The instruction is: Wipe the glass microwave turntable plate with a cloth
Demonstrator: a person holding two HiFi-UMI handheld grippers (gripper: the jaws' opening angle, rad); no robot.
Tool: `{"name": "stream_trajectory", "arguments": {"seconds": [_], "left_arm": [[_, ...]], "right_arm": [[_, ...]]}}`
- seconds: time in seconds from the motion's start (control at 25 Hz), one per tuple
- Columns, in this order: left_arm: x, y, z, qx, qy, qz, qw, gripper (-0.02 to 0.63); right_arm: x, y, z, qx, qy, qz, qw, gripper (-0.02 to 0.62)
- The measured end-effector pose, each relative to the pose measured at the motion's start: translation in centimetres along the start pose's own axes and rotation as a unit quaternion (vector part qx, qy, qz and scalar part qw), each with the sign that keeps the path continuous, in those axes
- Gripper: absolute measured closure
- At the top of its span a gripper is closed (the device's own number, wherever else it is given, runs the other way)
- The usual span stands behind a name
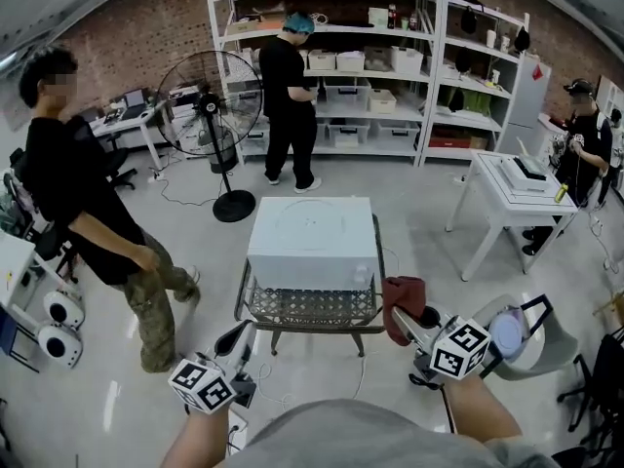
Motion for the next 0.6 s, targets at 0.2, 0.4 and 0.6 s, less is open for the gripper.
{"name": "stream_trajectory", "arguments": {"seconds": [0.2, 0.4, 0.6], "left_arm": [[-1.1, -0.9, 2.9, 0.010, 0.001, 0.003, 0.9999, 0.606], [-1.4, -1.0, 4.6, 0.022, 0.003, 0.005, 0.9997, 0.606], [-1.1, -1.1, 4.1, 0.029, 0.004, 0.005, 0.9996, 0.606]], "right_arm": [[0.0, 2.1, 1.4, 0.013, 0.004, 0.000, 1.000, 0.531], [0.3, 2.9, 2.2, 0.029, 0.008, 0.003, 1.000, 0.531], [0.6, 1.8, 2.4, 0.040, 0.009, 0.002, 0.999, 0.531]]}}
Point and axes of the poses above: the fingertips, and each gripper's own axes: y backward along the fingers, z to its right, x out of its top, the point moved 8 cm from there along y, backward along the fingers, and after that the axes turned 3 degrees about -z, right-handed, at the moved point
